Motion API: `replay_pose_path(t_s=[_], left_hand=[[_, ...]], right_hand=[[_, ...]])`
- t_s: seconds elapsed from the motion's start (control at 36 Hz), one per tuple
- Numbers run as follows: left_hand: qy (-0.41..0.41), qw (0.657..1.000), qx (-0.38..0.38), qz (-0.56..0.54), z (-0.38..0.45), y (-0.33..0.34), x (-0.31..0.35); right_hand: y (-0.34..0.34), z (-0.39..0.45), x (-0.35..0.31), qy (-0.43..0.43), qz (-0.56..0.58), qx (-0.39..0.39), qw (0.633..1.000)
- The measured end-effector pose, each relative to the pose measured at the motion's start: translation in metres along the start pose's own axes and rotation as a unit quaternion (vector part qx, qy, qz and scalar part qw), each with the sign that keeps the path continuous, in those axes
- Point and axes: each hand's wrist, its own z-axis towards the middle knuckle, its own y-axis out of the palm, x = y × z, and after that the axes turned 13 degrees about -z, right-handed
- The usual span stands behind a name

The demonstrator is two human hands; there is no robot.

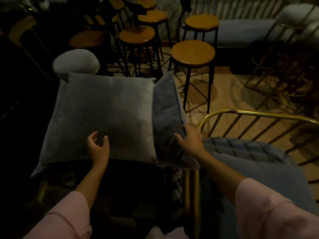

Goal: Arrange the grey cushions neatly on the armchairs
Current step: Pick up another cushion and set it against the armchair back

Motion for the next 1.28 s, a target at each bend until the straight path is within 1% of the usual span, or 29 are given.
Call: replay_pose_path(t_s=[0.06,0.11,0.17,0.22,0.28,0.36,0.44,0.53,0.64,0.69,0.81,0.89,0.94,1.0,1.06,1.08,1.17,1.19,1.25,1.28], left_hand=[[0.012,0.999,0.01,0.042,0.037,-0.02,0.001],[0.05,0.994,0.007,0.1,0.07,-0.036,0.002],[0.087,0.983,-0.001,0.16,0.104,-0.048,0.005],[0.081,0.975,-0.004,0.205,0.135,-0.058,0.013],[0.034,0.975,-0.013,0.22,0.164,-0.066,0.021],[-0.04,0.974,-0.046,0.219,0.197,-0.076,0.027],[-0.097,0.977,-0.092,0.166,0.216,-0.081,0.033],[-0.149,0.97,-0.129,0.145,0.234,-0.089,0.036],[-0.2,0.966,-0.123,0.109,0.257,-0.102,0.023],[-0.206,0.967,-0.114,0.096,0.257,-0.105,0.024],[-0.208,0.965,-0.126,0.096,0.265,-0.113,0.014],[-0.205,0.967,-0.124,0.087,0.257,-0.109,0.032],[-0.19,0.972,-0.125,0.053,0.243,-0.099,0.05],[-0.175,0.977,-0.12,-0.004,0.23,-0.084,0.067],[-0.153,0.976,-0.135,-0.073,0.211,-0.069,0.085],[-0.14,0.973,-0.153,-0.101,0.198,-0.063,0.096],[-0.142,0.957,-0.181,-0.176,0.17,-0.035,0.133],[-0.136,0.948,-0.214,-0.193,0.168,-0.023,0.14],[-0.165,0.927,-0.243,-0.234,0.169,0.006,0.154],[-0.175,0.922,-0.246,-0.241,0.163,0.022,0.161]], right_hand=[[0.006,0.013,-0.037,-0.002,-0.008,-0.023,1.0],[0.014,0.028,-0.069,-0.002,0.009,-0.059,0.998],[0.02,0.041,-0.097,0.018,0.065,-0.102,0.992],[0.027,0.051,-0.12,0.054,0.135,-0.144,0.979],[0.042,0.063,-0.131,0.09,0.197,-0.163,0.963],[0.079,0.092,-0.126,0.133,0.294,-0.169,0.931],[0.067,0.092,-0.147,0.182,0.347,-0.18,0.902],[0.065,0.098,-0.162,0.225,0.389,-0.192,0.872],[0.064,0.1,-0.17,0.272,0.41,-0.184,0.851],[0.054,0.1,-0.171,0.264,0.43,-0.182,0.844],[0.021,0.103,-0.164,0.206,0.427,-0.157,0.866],[-0.006,0.101,-0.157,0.173,0.382,-0.128,0.899],[-0.024,0.095,-0.151,0.143,0.367,-0.109,0.913],[-0.042,0.089,-0.141,0.125,0.366,-0.082,0.919],[-0.058,0.084,-0.129,0.102,0.357,-0.06,0.927],[-0.066,0.082,-0.121,0.089,0.36,-0.052,0.927],[-0.095,0.07,-0.1,0.062,0.386,-0.022,0.92],[-0.105,0.066,-0.092,0.06,0.394,-0.01,0.917],[-0.121,0.059,-0.076,0.07,0.41,0.014,0.909],[-0.128,0.056,-0.066,0.078,0.419,0.026,0.904]])
